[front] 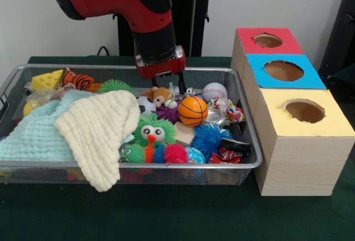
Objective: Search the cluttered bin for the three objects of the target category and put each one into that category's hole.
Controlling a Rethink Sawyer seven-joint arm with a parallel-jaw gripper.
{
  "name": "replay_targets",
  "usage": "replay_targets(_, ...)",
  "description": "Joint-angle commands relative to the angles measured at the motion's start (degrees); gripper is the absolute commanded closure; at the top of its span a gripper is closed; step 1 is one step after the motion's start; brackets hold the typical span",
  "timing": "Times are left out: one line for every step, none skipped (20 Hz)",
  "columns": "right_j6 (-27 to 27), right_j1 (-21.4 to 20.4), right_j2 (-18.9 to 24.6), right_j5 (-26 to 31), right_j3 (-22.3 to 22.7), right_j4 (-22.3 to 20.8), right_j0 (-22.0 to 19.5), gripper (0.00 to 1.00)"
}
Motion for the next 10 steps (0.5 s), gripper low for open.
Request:
replay_targets(-6.51, -0.31, 3.73, 7.3, -8.02, -2.05, -2.1, 0.0)
replay_targets(-6.65, -0.44, 3.9, 6.93, -7.6, -2.34, -2.53, 0.0)
replay_targets(-6.82, -0.33, 4.05, 7.03, -7.71, -2.43, -2.73, 0.0)
replay_targets(-6.91, -0.13, 4.31, 6.84, -7.74, -2.48, -3.2, 0.0)
replay_targets(-7.18, 0.17, 4.6, 7.1, -8.17, -2.37, -3.62, 0.0)
replay_targets(-7.45, 0.46, 4.89, 7.36, -8.6, -2.26, -4.05, 0.0)
replay_targets(-7.76, 0.77, 5.05, 7.85, -9.09, -2.27, -4.19, 0.0)
replay_targets(-8.58, 0.96, 5.35, 8.82, -9.58, -2.32, -4.55, 0.0)
replay_targets(-8.66, 0.86, 5.44, 9.11, -9.77, -2.38, -4.69, 0.0)
replay_targets(-8.77, 0.45, 5.52, 9.31, -9.88, -2.51, -5.0, 0.0)
